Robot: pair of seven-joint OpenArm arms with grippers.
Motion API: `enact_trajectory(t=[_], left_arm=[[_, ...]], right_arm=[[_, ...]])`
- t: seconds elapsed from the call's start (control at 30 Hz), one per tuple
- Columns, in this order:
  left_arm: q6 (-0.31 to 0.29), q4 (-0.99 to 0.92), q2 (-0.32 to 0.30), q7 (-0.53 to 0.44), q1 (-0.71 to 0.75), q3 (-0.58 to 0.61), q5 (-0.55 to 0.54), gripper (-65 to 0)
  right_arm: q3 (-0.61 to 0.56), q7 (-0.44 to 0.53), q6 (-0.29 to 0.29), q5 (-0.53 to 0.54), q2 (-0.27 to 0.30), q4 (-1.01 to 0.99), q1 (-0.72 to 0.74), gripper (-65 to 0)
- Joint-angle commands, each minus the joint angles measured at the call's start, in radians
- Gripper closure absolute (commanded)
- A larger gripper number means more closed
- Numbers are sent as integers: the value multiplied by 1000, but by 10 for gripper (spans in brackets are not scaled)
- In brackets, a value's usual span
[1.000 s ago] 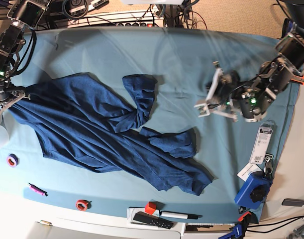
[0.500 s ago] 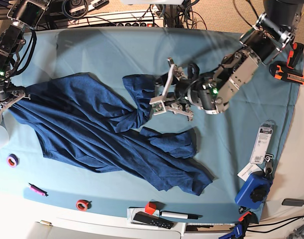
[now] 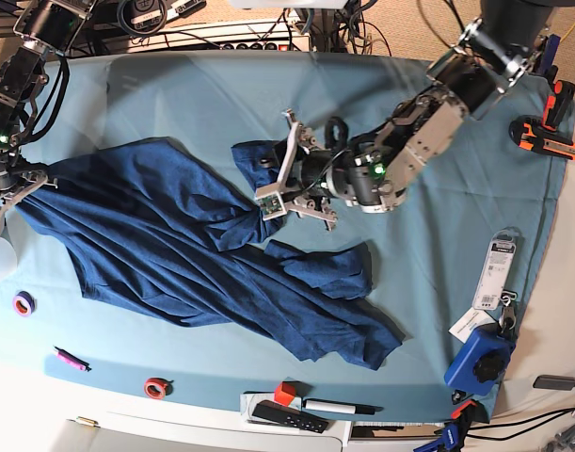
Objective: Layout the t-shirt on the table in an organized manner, then fold the t-shirt properly
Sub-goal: 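Grasp the bunched sleeve with the left gripper and stretch it outward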
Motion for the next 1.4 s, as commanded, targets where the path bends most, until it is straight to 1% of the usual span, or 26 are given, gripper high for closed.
enact_trajectory(t=[0.0,0.03,0.07,0.1,0.13,0.17,0.2,0.23,0.3,0.37,0.43,0.47,0.5,0.57,0.8,0.9,1.0,1.2,1.23,1.3,1.33,1.37], left_arm=[[0,-4,6,-19,-19,-8,-5,-270],[0,-20,12,-19,-19,-8,-2,-248],[0,-34,16,-19,-19,-8,-2,-194],[0,-40,16,-19,-19,-8,-3,-111],[0,-41,14,-11,-19,-8,-3,-8],[0,-40,11,7,-20,-8,-7,0],[-2,-34,6,31,-20,-9,-12,0],[-23,-23,1,62,-20,-9,-28,0],[-101,13,-23,158,-21,-9,-102,0],[-163,61,-63,274,-20,-9,-232,0],[-204,107,-114,375,-20,-9,-379,0],[-220,126,-143,406,-19,-9,-443,0],[-236,142,-174,415,-19,-9,-490,0],[-237,159,-233,413,-20,-9,-531,0],[-233,161,-411,414,-18,-9,-520,0],[-233,161,-464,415,-9,-9,-520,0],[-234,161,-496,415,15,-9,-519,0],[-232,161,-500,406,55,-9,-441,0],[-222,161,-500,403,56,-9,-428,-61],[-196,161,-500,389,55,-9,-396,-205],[-183,161,-500,375,55,-9,-373,-245],[-174,161,-500,356,55,-9,-346,-256]], right_arm=[[8,15,-7,-9,23,16,13,0],[8,15,-8,-8,23,16,13,0],[8,15,-8,-8,23,16,13,0],[8,15,-8,-8,23,16,13,0],[8,16,-8,-9,23,16,13,0],[8,16,-7,-8,23,16,13,0],[8,16,-7,-9,23,16,13,0],[8,16,-7,-8,23,16,13,0],[8,16,-7,-9,23,16,13,0],[8,16,-7,-9,23,16,13,0],[8,16,-7,-9,23,16,13,0],[8,16,-7,-9,23,16,13,0],[8,16,-7,-8,23,16,13,0],[8,16,-7,-9,23,16,13,0],[8,10,-7,-9,23,16,13,0],[8,-1,-7,-9,23,16,13,0],[8,-9,-7,-9,23,16,13,0],[8,-9,-7,-9,23,16,13,0],[8,-9,-7,-9,23,16,13,0],[8,-11,-7,-9,23,16,13,0],[8,-11,-7,-9,23,16,13,0],[8,-11,-7,-9,23,16,13,0]])
